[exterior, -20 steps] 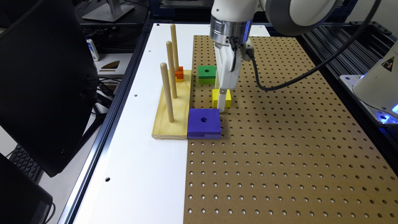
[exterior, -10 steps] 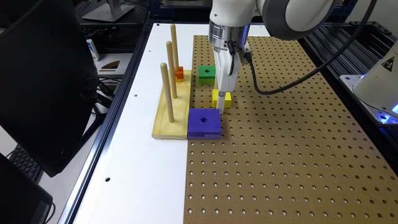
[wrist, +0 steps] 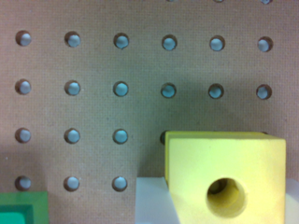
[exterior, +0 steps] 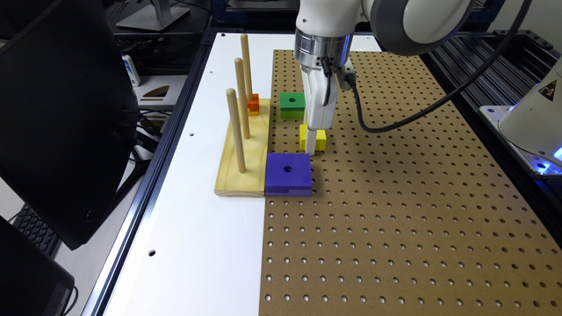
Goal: Pick up yellow block.
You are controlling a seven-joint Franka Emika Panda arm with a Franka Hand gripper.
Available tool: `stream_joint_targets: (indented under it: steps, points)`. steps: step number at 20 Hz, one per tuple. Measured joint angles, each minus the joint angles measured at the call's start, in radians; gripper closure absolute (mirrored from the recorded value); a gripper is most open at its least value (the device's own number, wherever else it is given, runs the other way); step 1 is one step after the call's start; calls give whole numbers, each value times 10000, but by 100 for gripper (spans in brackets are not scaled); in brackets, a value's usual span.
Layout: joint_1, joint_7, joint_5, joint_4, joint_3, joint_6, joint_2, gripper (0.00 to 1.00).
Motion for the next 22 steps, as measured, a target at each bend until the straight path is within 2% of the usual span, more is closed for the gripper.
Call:
stream_joint_targets:
  steps: [6, 8, 12, 18, 22]
  points:
    - [-3, 0, 0, -2, -8, -62, -118, 100]
    - [-3, 0, 0, -3, -10, -282, -363, 100]
    - [-3, 0, 0, -35, -10, -1010, -1071, 100]
    - [-3, 0, 0, -89, -10, -1125, -1266, 100]
    - [-3, 1, 0, -89, -10, -1688, -1857, 100]
